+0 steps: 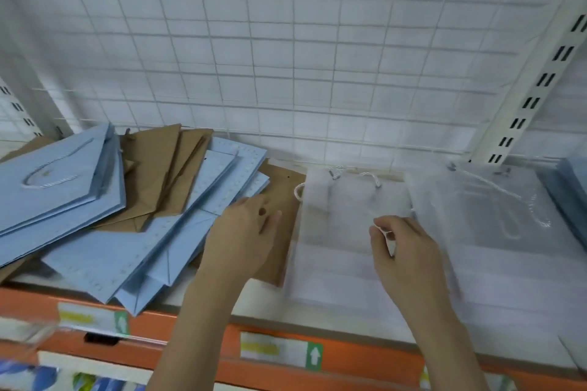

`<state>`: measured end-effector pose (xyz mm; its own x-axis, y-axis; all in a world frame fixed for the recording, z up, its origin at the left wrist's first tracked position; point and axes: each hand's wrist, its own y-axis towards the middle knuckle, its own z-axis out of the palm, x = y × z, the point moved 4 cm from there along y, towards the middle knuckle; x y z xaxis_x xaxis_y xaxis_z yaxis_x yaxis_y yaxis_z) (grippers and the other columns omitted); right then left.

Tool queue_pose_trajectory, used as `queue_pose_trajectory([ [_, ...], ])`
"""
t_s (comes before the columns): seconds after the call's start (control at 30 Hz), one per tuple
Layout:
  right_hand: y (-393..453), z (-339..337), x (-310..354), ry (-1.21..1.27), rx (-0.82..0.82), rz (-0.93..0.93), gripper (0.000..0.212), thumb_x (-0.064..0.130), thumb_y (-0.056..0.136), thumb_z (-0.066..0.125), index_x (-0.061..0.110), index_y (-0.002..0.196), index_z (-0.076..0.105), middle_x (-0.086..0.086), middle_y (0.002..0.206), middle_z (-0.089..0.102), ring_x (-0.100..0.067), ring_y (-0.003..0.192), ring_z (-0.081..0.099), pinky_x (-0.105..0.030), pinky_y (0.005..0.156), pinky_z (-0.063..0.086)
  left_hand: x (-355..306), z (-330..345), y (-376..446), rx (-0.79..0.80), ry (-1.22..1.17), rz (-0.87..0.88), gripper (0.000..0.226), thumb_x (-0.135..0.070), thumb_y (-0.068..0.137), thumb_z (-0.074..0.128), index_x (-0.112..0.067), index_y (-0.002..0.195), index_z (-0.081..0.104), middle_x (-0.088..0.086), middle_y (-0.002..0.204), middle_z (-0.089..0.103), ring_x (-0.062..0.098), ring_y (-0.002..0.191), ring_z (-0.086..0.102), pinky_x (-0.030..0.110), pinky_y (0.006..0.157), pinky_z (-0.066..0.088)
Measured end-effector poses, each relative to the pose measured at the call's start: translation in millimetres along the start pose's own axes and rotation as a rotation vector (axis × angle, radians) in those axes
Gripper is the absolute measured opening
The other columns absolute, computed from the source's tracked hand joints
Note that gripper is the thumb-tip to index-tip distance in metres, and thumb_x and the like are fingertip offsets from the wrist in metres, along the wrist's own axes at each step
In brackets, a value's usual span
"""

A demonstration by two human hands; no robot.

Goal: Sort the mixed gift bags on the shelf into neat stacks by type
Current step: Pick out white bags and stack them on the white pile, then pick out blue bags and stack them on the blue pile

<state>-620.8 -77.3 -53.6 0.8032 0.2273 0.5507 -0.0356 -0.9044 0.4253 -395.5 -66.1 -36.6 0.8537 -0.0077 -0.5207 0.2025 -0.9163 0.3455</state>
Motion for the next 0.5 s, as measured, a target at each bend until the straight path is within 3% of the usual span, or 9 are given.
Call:
queue_pose_trajectory([
  [0.1, 0.1, 21.8, 33.9, 0.025, 0.021, -0.031, 0.015, 0.015, 0.088, 0.057, 0.010, 0.100, 0.066, -0.004, 0.096, 0.064, -0.020, 0.079, 0.061, -0.025, 0.068, 0.042, 30.6, -33.4, -7.2, -0.094, -0.050, -0.030, 0.021, -0.023, 0.087, 0.060, -0.012, 0.104, 0.067, 0.003, 0.083, 0.068, 0.014, 0.067, 0.054, 0.023, 0.060, 0.040],
  [0.23, 0.7, 59.5, 91.4, 0.065, 0.054, -0.077, 0.012, 0.013, 0.088, 0.057, 0.010, 0.096, 0.066, -0.005, 0.088, 0.063, -0.020, 0.076, 0.060, -0.028, 0.068, 0.043, 89.6, -84.6, -4.6, -0.195, -0.012, -0.043, 0.028, -0.036, 0.086, 0.050, -0.016, 0.084, 0.069, -0.005, 0.055, 0.055, 0.012, 0.045, 0.046, 0.024, 0.048, 0.038],
  [0.3, 0.6, 78.7, 126.1, 0.088, 0.051, -0.084, 0.012, 0.015, 0.089, 0.056, 0.012, 0.095, 0.066, -0.005, 0.085, 0.062, -0.022, 0.076, 0.060, -0.032, 0.069, 0.047, 123.1, -112.4, -1.5, -0.231, -0.001, -0.052, 0.032, -0.039, 0.084, 0.049, -0.014, 0.080, 0.069, -0.004, 0.053, 0.055, 0.017, 0.045, 0.046, 0.026, 0.049, 0.041],
  [0.37, -0.2, 97.7, 166.0, 0.095, 0.057, -0.117, 0.014, 0.020, 0.090, 0.055, 0.014, 0.097, 0.066, -0.003, 0.087, 0.064, -0.020, 0.079, 0.060, -0.033, 0.068, 0.048, 158.7, -139.8, 1.4, -0.256, 0.010, -0.102, 0.017, -0.028, 0.086, 0.060, -0.014, 0.085, 0.070, -0.003, 0.059, 0.058, 0.018, 0.049, 0.046, 0.026, 0.054, 0.040],
  [0.5, -4.3, 136.4, 248.4, 0.185, 0.076, -0.213, 0.012, 0.017, 0.089, 0.057, 0.013, 0.097, 0.065, -0.002, 0.089, 0.065, -0.013, 0.074, 0.057, -0.022, 0.064, 0.041, 233.6, -187.6, 3.9, -0.276, 0.065, -0.198, 0.013, -0.021, 0.087, 0.060, -0.014, 0.092, 0.070, -0.004, 0.068, 0.059, 0.018, 0.055, 0.050, 0.022, 0.051, 0.036],
])
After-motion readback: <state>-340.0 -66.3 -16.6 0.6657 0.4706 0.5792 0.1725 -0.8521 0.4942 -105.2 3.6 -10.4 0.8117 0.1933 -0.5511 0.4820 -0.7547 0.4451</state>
